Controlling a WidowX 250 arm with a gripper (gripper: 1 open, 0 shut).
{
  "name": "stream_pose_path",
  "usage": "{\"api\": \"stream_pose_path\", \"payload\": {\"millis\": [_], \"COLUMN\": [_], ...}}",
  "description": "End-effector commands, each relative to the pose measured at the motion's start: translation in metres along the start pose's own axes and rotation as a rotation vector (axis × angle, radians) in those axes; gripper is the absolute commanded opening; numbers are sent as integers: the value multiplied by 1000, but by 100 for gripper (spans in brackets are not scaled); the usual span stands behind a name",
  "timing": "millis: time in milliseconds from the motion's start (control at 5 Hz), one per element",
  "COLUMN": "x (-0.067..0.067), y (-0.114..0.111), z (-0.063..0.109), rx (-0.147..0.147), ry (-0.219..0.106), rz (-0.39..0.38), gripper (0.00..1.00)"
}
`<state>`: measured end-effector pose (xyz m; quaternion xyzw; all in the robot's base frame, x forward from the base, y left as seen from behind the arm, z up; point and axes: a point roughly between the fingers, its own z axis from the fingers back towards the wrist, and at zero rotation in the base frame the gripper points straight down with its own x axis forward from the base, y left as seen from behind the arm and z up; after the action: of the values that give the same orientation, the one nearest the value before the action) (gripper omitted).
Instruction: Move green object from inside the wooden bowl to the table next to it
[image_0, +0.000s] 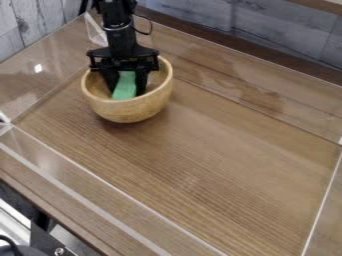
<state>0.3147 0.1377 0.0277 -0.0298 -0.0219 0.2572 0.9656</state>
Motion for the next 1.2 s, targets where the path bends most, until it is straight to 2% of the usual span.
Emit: {"api": "stream_pose_path", "payload": {"millis": [0,400,800,1000], "x": [12,27,11,15], "y": [-3,-4,5,3], "z": [8,0,16,18], "rx": [-8,-9,-9,-12], "ry": [-34,-34,-34,-26], "rz": [32,79,132,63], "gripper": [0,0,0,0]}}
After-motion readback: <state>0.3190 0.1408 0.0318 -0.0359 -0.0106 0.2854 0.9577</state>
